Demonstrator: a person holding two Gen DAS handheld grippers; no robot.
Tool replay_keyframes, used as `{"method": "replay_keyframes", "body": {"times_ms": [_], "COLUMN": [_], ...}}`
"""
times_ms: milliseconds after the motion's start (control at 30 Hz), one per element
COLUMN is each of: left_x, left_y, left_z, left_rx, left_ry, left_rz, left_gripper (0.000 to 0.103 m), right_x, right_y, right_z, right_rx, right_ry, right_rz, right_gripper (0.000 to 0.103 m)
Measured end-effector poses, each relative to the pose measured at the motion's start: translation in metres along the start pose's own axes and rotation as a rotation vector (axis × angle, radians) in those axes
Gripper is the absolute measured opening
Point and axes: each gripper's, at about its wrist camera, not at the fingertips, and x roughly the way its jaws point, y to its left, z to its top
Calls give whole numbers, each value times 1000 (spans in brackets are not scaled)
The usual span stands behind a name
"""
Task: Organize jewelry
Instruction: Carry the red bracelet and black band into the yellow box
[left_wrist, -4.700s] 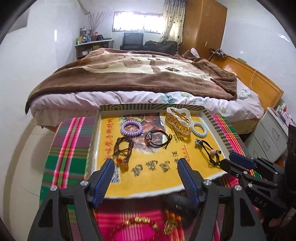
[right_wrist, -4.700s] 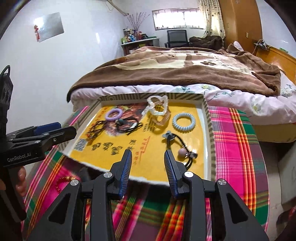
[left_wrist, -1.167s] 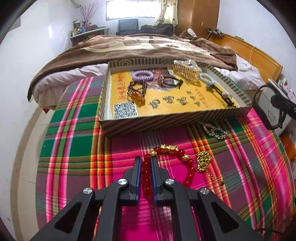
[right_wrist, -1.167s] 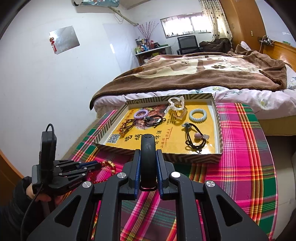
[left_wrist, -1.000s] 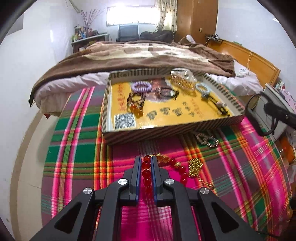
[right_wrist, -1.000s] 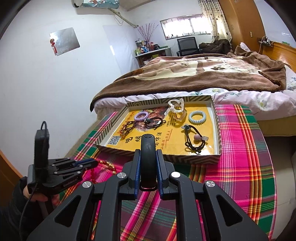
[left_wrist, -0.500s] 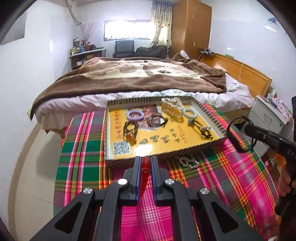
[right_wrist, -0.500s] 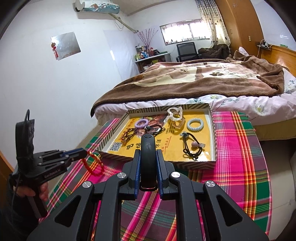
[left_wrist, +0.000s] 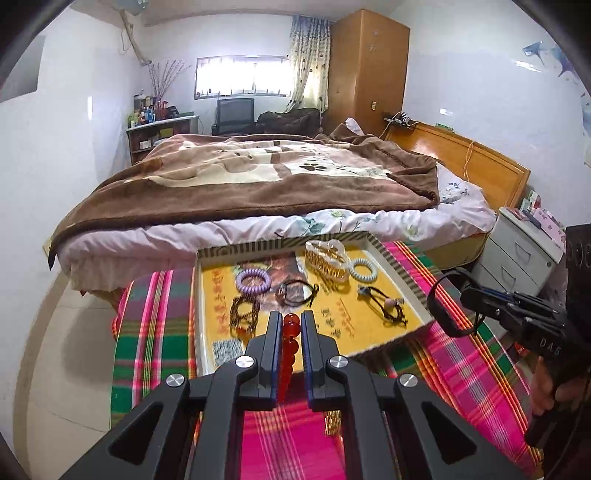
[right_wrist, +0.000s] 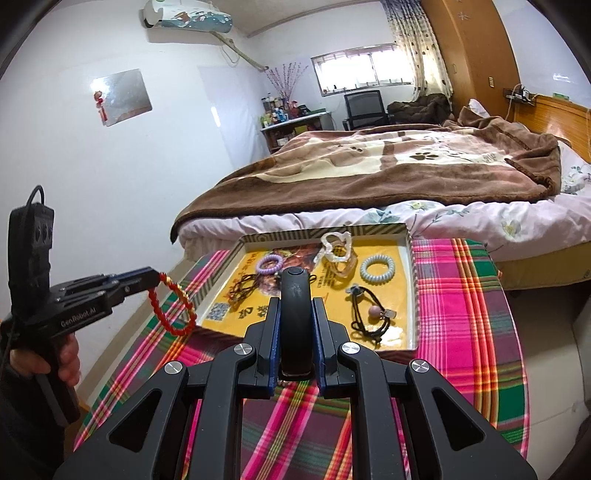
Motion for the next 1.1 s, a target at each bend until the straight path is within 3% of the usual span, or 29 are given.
{"method": "replay_keyframes", "body": {"times_ms": [300, 633, 1100], "left_x": [50, 108, 148], "left_y": [-5, 2, 27], "left_z": [15, 8, 0], "left_rx": [-32, -82, -106], "left_ry": [35, 97, 160], "left_rz": [-59, -91, -27], "left_gripper": [10, 10, 10], "right_x": [24, 83, 137], "right_y": [-36, -71, -83], "right_z": [26, 45, 51], "right_rx": [64, 78, 56], "right_ry": [-1, 60, 120], "right_rz": [-73, -151, -187], "right_gripper": [15, 15, 16]}}
